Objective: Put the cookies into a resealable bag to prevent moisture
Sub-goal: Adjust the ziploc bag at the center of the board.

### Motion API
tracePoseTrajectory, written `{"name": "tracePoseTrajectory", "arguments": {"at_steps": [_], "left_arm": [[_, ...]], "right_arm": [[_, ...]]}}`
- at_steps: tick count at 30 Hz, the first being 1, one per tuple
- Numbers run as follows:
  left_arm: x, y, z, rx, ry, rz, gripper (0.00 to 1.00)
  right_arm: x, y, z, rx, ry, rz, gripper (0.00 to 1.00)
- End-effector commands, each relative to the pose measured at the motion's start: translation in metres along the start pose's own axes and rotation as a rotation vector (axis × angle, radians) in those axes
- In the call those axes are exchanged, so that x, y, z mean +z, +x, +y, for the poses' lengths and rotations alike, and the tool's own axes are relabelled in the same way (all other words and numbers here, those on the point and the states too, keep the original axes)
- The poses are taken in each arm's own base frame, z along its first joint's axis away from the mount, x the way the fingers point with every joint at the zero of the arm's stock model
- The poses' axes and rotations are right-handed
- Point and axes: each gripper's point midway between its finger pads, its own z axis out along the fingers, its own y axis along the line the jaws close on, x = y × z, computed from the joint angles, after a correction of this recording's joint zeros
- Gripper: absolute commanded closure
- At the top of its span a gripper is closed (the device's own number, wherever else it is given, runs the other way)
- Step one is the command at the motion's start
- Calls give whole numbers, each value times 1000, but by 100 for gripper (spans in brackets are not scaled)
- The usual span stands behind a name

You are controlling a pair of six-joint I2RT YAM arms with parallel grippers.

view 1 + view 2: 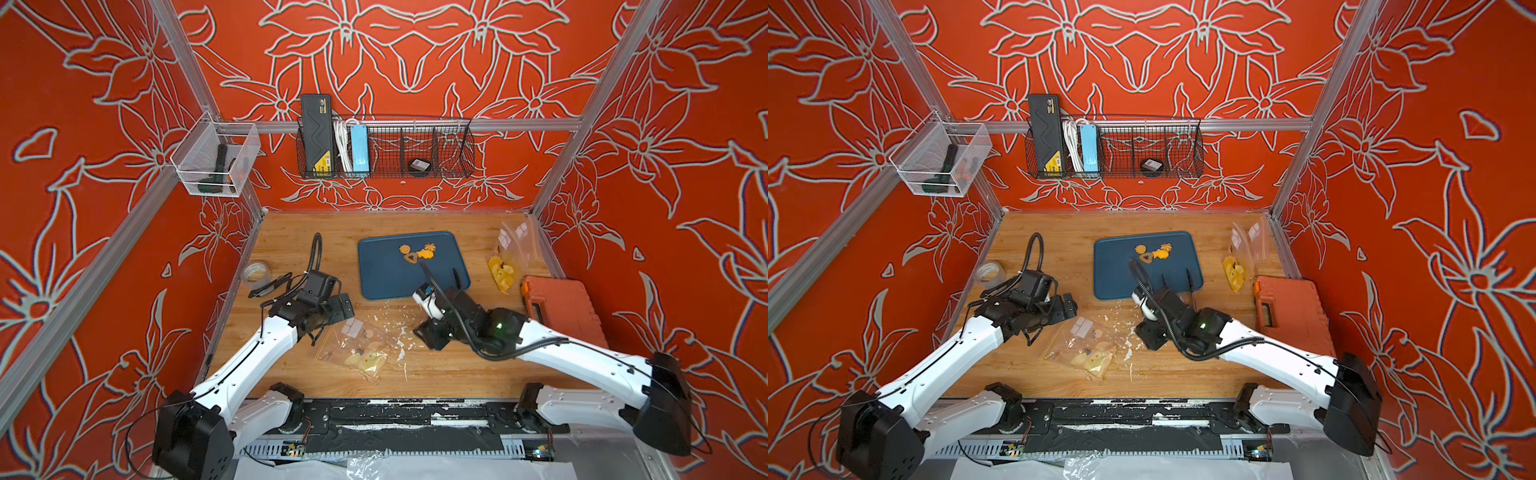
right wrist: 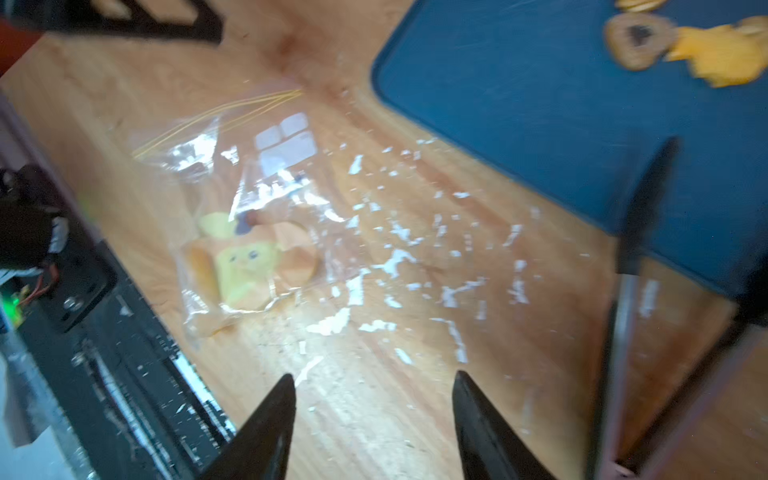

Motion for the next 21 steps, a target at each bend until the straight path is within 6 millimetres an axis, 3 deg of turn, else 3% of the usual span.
{"name": "tracePoseTrajectory", "arguments": {"at_steps": [1, 5, 11, 15, 21], "left_arm": [[-3, -17, 9, -112, 62, -19, 0], [-3, -35, 28, -201, 73, -27, 0], [-7, -52, 49, -272, 87, -45, 0], [-6, -51, 57, -273, 57, -38, 0], [2, -35, 54, -276, 83, 14, 0]], "right_arm": [[20, -8, 37, -82, -22, -52, 30], [49, -2, 80, -214, -72, -2, 13], [90, 12, 122, -387, -59, 102, 4], [110, 20, 110, -409, 54, 151, 4], [113, 27, 74, -337, 178, 180, 4]]}}
